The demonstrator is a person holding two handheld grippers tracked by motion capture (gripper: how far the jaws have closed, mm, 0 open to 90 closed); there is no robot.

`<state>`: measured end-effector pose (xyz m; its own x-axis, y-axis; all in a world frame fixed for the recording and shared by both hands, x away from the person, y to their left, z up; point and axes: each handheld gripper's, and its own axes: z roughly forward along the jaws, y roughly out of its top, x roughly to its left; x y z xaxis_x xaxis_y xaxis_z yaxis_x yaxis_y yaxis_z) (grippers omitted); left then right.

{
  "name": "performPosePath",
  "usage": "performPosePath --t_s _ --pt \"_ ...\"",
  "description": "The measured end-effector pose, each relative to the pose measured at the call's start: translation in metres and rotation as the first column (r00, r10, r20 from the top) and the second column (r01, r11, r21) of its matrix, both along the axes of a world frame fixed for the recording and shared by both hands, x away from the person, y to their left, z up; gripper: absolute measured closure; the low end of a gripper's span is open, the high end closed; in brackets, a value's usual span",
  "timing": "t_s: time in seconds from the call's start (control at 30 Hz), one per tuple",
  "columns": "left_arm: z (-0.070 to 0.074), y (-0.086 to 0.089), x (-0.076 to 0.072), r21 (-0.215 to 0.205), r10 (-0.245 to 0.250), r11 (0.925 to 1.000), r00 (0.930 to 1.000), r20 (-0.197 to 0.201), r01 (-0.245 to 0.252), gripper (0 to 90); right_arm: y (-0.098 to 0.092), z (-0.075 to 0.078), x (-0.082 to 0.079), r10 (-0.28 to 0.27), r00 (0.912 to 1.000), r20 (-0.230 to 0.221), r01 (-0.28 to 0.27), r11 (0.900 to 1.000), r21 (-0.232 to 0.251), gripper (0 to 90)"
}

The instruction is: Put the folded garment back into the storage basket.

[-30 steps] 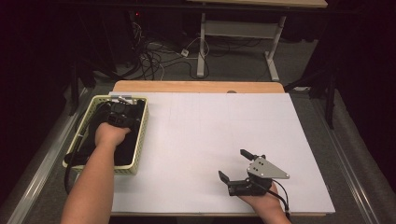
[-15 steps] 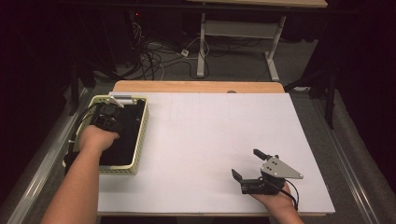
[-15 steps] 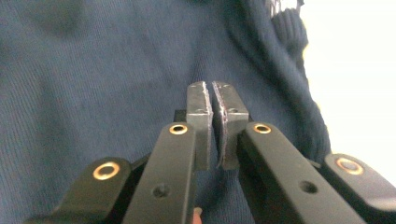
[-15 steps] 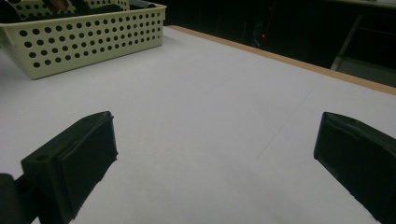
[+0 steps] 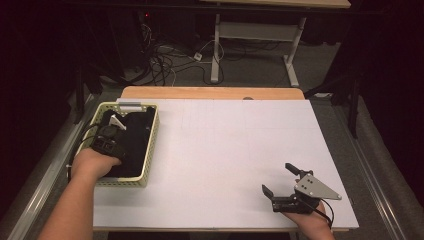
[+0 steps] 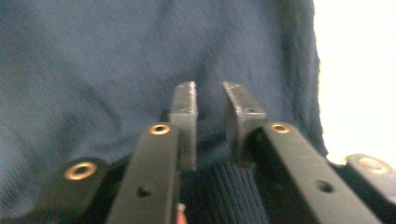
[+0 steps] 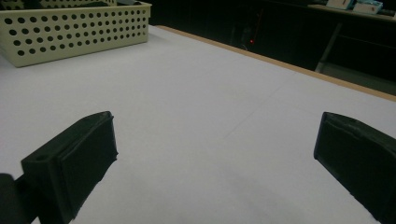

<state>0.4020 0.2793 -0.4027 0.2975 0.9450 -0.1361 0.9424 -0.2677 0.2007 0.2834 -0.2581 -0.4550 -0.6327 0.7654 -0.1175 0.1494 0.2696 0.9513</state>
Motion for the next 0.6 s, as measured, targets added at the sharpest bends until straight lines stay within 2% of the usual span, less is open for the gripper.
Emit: performPosePath --t_s 0.07,0.2,0.27,0.37,0.6 --pt "0.0 0.0 -0.003 -0.016 0.004 0.9999 1.0 -0.008 -0.004 56.7 0.0 -0.002 0.0 -0.006 1.0 0.006 0.006 1.0 0.0 0.2" --pt "0.0 -0.006 -0.006 -0.009 -0.001 1.0 0.9995 -0.033 0.001 40.7 0.001 -0.007 0.0 -0.017 0.9998 -0.008 0.017 1.0 -0.005 0.2" --pt "-0.001 -0.008 -0.005 0.001 -0.011 0.9999 0.9989 -0.046 0.011 36.2 0.002 -0.009 -0.001 -0.022 0.9997 -0.01 0.022 1.0 -0.013 0.2" --pt "-0.003 -0.01 -0.003 0.015 -0.01 0.9998 0.9981 -0.061 0.011 27.7 0.001 -0.01 -0.001 -0.034 0.9993 -0.018 0.034 0.999 -0.003 0.2" --pt "-0.008 -0.015 0.001 0.032 -0.017 0.9993 0.9956 -0.092 0.02 13.8 -0.002 -0.012 0.0 -0.043 0.9988 -0.024 0.043 0.999 0.005 0.2"
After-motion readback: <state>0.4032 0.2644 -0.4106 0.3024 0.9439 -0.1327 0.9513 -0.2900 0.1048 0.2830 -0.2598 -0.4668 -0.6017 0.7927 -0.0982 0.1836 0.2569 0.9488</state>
